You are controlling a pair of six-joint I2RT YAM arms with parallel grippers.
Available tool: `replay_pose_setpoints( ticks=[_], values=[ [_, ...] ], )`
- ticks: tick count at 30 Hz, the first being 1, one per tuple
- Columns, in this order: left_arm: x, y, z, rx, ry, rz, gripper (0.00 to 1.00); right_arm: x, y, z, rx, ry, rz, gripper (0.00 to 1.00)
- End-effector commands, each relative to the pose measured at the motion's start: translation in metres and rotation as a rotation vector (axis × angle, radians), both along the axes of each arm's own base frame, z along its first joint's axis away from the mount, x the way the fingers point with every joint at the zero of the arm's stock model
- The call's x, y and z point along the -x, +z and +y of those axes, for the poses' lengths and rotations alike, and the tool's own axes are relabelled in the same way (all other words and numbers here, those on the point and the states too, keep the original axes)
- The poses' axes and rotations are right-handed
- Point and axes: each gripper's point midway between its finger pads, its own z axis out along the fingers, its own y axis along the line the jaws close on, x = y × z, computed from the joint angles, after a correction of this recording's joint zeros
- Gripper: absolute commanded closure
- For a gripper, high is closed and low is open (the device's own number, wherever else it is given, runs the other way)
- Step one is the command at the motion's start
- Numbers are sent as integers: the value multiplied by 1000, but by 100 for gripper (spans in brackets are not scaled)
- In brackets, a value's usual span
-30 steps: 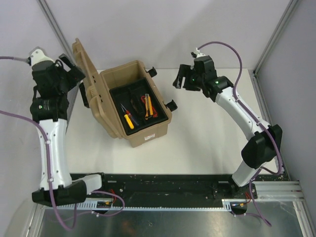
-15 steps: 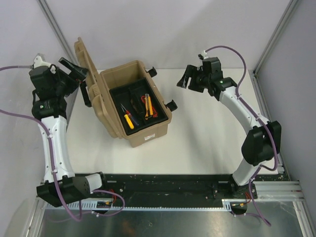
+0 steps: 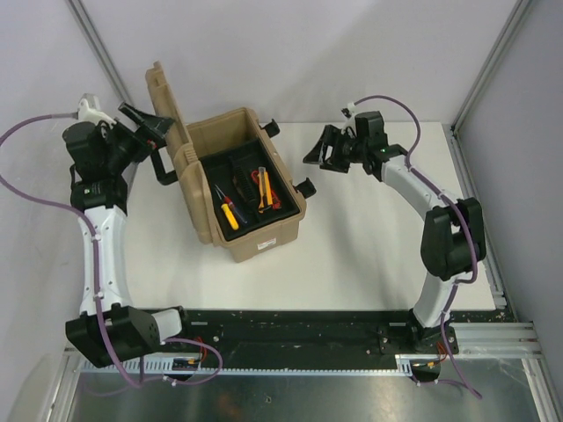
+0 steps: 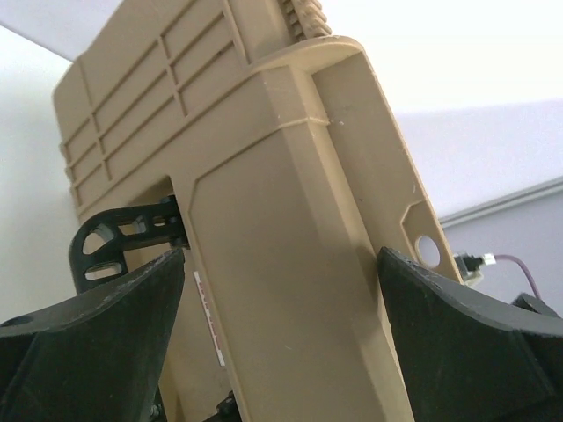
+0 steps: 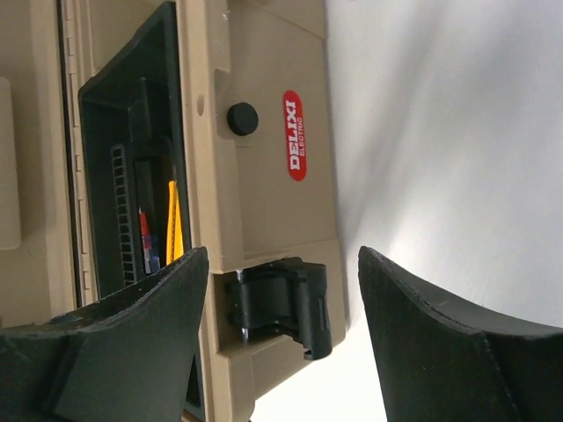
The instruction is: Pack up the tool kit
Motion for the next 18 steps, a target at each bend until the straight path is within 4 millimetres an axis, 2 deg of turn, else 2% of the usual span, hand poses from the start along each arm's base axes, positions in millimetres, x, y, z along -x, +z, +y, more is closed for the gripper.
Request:
replay_pose_setpoints(
  ticks=[1, 11, 18],
  values=[
    [-1, 3, -37, -5, -167, -38, 5, -1, 11, 18, -70, 67, -54, 26],
    [-18, -17, -47, 6, -186, 6, 5, -14, -3, 38, -65, 125, -84, 26],
    [-30, -14, -70, 21, -252, -1, 5, -27, 0, 52, -56, 140, -107, 26]
  ],
)
